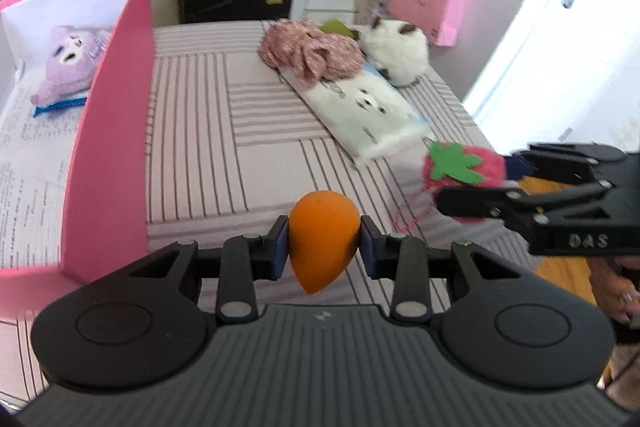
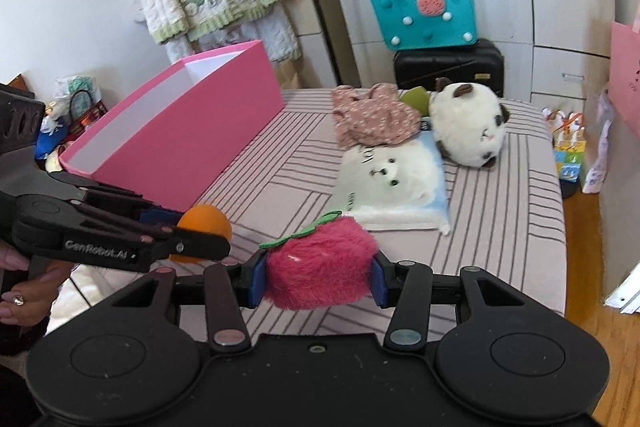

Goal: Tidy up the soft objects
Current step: 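Lift the orange sponge with the left tool while the right tool carries the strawberry pouch over the box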

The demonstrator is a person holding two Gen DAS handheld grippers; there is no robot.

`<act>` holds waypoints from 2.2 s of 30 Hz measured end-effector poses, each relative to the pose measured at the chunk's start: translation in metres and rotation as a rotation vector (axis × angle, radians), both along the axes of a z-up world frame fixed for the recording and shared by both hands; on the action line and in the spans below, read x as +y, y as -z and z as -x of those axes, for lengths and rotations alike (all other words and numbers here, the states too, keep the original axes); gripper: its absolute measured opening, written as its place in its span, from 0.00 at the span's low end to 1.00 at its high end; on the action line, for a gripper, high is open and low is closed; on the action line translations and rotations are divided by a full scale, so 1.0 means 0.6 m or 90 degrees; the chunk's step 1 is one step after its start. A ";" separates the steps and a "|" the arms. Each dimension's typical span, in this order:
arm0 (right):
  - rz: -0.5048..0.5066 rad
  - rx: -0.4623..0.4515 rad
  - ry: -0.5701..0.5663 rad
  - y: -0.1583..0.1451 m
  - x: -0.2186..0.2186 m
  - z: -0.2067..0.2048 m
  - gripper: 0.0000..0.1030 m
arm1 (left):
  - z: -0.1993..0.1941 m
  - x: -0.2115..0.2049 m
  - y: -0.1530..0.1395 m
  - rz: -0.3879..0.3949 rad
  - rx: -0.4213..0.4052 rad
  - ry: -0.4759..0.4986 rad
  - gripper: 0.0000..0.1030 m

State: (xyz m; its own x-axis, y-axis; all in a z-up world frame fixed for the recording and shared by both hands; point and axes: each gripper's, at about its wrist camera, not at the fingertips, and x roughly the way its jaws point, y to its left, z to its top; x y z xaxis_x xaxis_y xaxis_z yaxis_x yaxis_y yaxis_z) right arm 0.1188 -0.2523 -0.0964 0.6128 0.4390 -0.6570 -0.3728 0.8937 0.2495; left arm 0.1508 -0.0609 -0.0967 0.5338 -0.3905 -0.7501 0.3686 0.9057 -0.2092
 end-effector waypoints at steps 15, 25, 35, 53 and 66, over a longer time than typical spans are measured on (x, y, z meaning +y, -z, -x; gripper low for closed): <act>0.019 0.053 -0.081 -0.038 0.056 0.028 0.52 | 0.053 0.046 -0.037 -0.016 0.044 0.088 0.34; 0.023 0.055 -0.132 -0.082 0.095 0.043 0.52 | 0.071 0.093 -0.073 0.008 0.071 0.115 0.34; 0.024 0.067 -0.185 -0.108 0.147 0.045 0.52 | 0.091 0.151 -0.104 0.006 0.066 0.102 0.34; 0.001 -0.012 -0.286 -0.188 0.247 -0.008 0.52 | 0.088 0.267 -0.182 -0.030 -0.036 0.032 0.34; 0.073 -0.085 -0.308 -0.155 0.337 -0.189 0.52 | -0.089 0.337 -0.159 -0.036 -0.021 -0.066 0.34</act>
